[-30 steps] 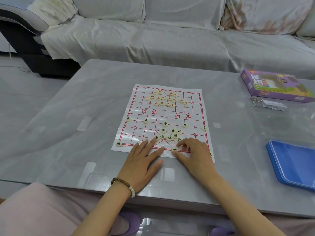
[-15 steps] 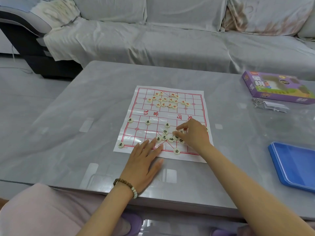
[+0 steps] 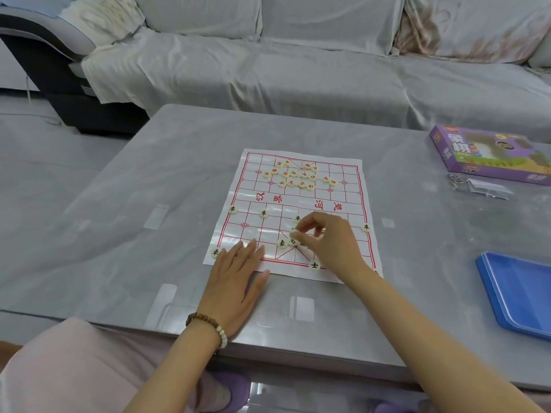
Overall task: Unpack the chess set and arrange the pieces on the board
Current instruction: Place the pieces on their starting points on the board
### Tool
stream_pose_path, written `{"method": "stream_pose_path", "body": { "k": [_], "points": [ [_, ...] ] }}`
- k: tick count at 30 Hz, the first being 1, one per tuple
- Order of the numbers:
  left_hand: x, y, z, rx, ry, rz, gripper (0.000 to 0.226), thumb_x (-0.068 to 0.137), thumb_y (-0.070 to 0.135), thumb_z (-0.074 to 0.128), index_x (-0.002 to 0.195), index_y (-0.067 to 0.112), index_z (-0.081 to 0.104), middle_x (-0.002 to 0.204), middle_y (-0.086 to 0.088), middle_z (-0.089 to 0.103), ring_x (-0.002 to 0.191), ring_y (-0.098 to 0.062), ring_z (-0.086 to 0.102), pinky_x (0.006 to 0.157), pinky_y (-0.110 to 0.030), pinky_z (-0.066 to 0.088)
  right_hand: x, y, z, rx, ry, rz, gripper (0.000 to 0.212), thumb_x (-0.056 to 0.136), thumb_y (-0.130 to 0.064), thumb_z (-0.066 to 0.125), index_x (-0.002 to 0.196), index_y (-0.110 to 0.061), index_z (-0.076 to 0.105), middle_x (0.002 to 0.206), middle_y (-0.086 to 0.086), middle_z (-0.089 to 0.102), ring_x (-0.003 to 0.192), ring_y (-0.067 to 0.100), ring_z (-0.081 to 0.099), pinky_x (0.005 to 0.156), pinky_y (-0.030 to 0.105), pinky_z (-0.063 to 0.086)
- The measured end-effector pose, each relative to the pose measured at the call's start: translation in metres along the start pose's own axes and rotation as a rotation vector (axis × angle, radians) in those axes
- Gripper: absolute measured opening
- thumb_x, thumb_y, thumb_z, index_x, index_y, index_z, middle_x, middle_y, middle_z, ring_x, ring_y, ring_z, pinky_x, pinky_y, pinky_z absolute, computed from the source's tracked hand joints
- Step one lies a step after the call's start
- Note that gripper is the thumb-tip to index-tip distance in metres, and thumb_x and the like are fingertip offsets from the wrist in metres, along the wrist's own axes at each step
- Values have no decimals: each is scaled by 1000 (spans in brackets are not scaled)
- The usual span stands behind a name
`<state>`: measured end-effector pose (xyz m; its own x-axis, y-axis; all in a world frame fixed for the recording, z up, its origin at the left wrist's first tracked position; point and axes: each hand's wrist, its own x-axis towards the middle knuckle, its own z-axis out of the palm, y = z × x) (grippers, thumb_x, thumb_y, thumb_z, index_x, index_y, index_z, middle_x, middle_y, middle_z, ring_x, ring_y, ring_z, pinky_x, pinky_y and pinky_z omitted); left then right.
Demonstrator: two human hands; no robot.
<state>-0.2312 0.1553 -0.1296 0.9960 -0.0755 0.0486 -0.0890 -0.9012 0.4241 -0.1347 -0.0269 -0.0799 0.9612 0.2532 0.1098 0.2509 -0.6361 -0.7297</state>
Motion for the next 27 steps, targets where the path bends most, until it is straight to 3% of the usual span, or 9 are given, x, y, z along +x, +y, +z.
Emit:
{"method": "stream_pose_path", "body": {
  "k": [4, 8, 12, 15, 17, 20, 27],
  "points": [
    [-5, -5, -1, 18, 36, -13, 82, 77, 68, -17, 145, 32, 11, 149, 20, -1, 139, 1, -9, 109, -16, -15, -19, -19, 23, 46, -140, -60, 9, 77, -27, 74, 80, -19, 71, 75, -16, 65, 68, -14, 52, 62, 6, 38],
    [-6, -7, 1, 1, 56, -4, 84, 78, 67, -17, 145, 31, 20, 153, 15, 13, 139, 2, 0, 113, -19, -9, -19, -18, 38, -83, -118, -68, 9, 78, -32, 72, 82, -23, 73, 78, -13, 68, 71, -7, 53, 70, 5, 33],
    [-6, -6, -1, -4, 89, 13, 80, 82, 65, -13, 144, 31, 22, 151, 17, 13, 141, 0, 4, 112, -17, -11, -21, -15, 40, -211, -57, -134, 19, 79, -39, 70, 93, -26, 71, 86, -8, 62, 84, 7, 51, 78, 21, 31],
    [-7, -8, -3, -77, 193, -26, 67, 88, 62, 9, 143, 30, 26, 146, 19, 17, 139, 0, 9, 113, -17, -5, -26, -13, 41, -238, -73, -161, 22, 79, -41, 70, 95, -26, 71, 88, -7, 59, 86, 9, 50, 79, 24, 32],
    [-6, -14, -8, -145, 308, -91, 59, 89, 56, 34, 139, 26, 36, 143, 14, 32, 134, -5, 24, 113, -25, 13, -28, -10, 42, -210, -59, -166, 19, 79, -38, 71, 93, -25, 71, 86, -7, 60, 85, 11, 53, 80, 27, 37],
    [-1, -28, -18, -178, 419, -185, 48, 84, 38, 63, 127, 20, 49, 126, 4, 52, 118, -13, 41, 101, -30, 34, -31, -6, 43, -193, -45, -150, 17, 80, -35, 70, 93, -24, 71, 86, -7, 62, 84, 10, 54, 80, 26, 38],
    [8, -48, -22, -166, 395, -267, 37, 77, 41, 69, 109, 24, 61, 104, 8, 53, 102, -12, 42, 86, -25, 33, -33, -4, 40, -187, -22, -137, 16, 79, -34, 71, 92, -25, 71, 86, -6, 62, 82, 9, 53, 76, 23, 32]
  ]
}}
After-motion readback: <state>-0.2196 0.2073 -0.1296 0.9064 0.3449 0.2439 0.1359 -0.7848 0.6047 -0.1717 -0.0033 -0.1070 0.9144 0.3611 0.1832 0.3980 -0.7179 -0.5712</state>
